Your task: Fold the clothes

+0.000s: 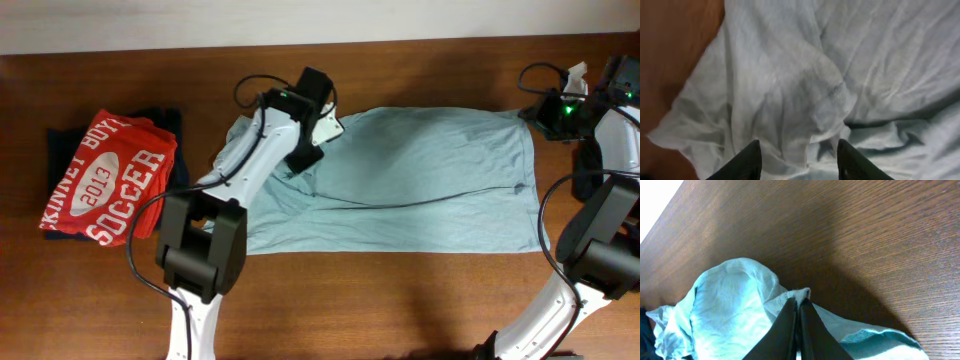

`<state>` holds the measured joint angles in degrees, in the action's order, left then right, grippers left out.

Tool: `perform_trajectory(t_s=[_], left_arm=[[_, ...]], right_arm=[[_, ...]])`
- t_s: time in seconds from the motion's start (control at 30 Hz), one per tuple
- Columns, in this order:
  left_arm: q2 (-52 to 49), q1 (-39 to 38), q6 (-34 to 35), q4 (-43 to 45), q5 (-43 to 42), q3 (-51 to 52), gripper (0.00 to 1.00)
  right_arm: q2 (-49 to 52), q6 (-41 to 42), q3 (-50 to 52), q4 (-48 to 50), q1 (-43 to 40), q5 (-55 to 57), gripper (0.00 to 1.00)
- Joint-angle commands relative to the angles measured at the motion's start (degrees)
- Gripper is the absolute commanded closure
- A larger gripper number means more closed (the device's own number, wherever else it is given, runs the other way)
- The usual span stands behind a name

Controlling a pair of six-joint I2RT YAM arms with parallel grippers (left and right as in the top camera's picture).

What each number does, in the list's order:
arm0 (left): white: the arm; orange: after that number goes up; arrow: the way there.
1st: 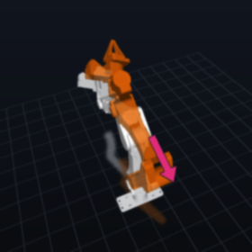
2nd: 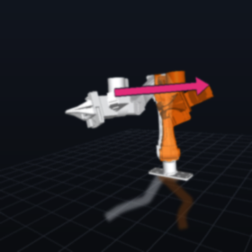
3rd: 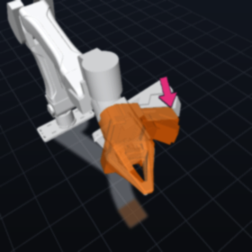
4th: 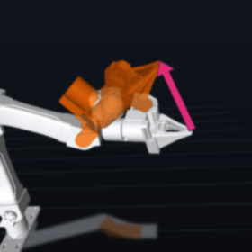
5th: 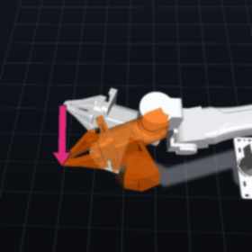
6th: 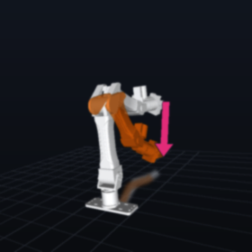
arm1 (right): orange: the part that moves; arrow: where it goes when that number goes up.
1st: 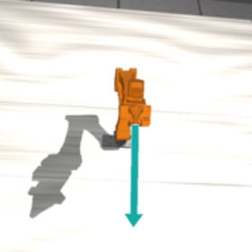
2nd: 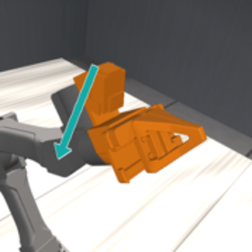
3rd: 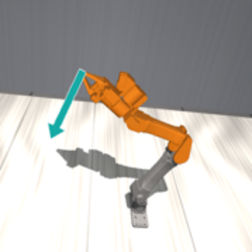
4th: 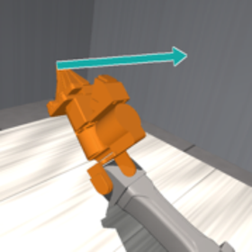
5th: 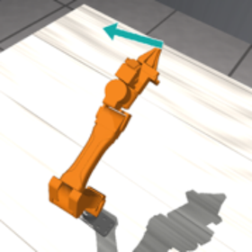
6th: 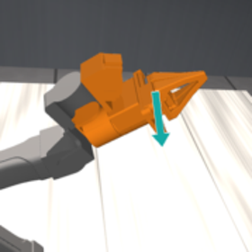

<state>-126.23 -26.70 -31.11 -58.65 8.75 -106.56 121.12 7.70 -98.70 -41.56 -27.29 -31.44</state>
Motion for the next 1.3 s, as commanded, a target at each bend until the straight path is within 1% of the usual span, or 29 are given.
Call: perform_trajectory(t_s=[0.0,0.17,0.23,0.37,0.77,1.03,1.07,1.2,1.27], left_arm=[[0.98,-1.33,-7.63,2.19,4.22,2.93,0.51],[0.57,-2.60,-7.96,6.73,4.87,6.56,0.51],[0.57,-3.50,-8.04,8.76,7.23,7.17,0.51],[0.52,-4.59,-9.77,8.98,7.06,7.26,0.51],[-3.91,-5.57,-9.73,9.62,6.97,7.32,0.51],[-4.22,-6.32,-9.73,10.47,7.17,7.32,0.51],[-4.22,-6.32,-9.73,10.69,7.19,7.32,0.54],[-4.22,-6.32,-9.55,11.56,9.57,7.32,0.82],[-4.22,-6.32,-9.22,12.09,11.61,7.30,0.90]], right_arm=[[-2.69,-0.42,-0.63,0.31,0.33,-0.94,0.96],[-2.69,-0.42,-0.63,0.66,0.33,-0.92,0.96],[-2.69,-0.42,-0.63,0.85,0.33,-0.92,0.96],[-2.69,-0.42,-0.63,1.07,0.33,-0.92,0.96],[-2.69,-0.42,-0.63,1.46,0.33,-0.92,0.96],[-2.69,-0.42,-0.63,1.49,0.31,-0.92,0.96],[-2.69,-0.42,-0.63,1.46,0.33,-0.92,0.96],[-2.69,-0.42,-0.63,1.46,0.31,-0.92,0.96],[-2.69,-0.42,-0.63,1.49,0.31,-0.92,0.96]])
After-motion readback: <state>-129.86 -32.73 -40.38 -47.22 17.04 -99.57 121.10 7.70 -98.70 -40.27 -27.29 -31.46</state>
